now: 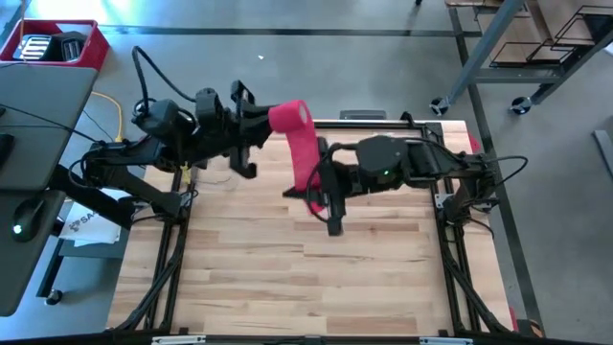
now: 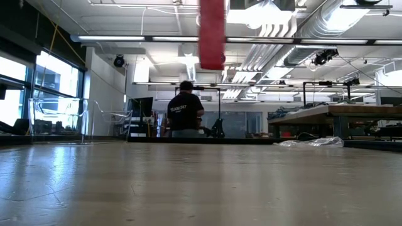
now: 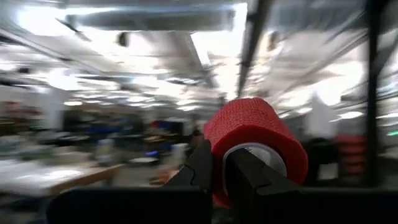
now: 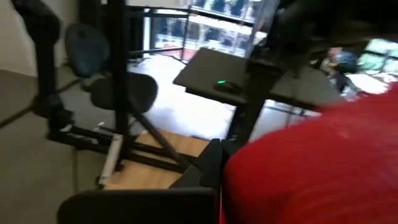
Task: Roll bandage
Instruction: Roll the red bandage
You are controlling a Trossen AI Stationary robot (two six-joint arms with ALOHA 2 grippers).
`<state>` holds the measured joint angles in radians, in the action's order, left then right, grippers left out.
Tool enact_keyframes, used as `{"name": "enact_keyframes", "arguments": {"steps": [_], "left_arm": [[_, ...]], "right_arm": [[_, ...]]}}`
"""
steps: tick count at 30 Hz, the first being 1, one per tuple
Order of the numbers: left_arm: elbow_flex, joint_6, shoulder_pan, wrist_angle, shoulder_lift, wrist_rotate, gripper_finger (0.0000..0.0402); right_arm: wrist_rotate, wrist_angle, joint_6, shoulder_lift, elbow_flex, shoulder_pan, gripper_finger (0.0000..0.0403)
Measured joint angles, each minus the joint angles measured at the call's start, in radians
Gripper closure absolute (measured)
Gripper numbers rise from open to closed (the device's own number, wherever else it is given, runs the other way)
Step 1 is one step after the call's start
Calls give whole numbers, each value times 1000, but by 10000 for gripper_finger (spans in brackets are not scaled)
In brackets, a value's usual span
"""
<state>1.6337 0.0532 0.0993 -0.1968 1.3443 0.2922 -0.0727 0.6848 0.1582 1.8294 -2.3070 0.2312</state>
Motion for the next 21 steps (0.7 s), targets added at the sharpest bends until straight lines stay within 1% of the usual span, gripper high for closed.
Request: {"name": "enact_keyframes", "arguments": {"steps": [4,9,15,21], "left_arm": [[0,68,1,86,-3,112,387],[0,80,2,258,-2,220,387],[0,53,2,430,-3,278,387],[0,-13,10,563,-3,286,387]], "right_arm": [[3,-9,-28,-2,0,12,403],[45,-56,-28,-3,-1,14,403],[58,-127,-28,-5,-2,10,403],[58,-167,-29,-20,-2,4,403]]}}
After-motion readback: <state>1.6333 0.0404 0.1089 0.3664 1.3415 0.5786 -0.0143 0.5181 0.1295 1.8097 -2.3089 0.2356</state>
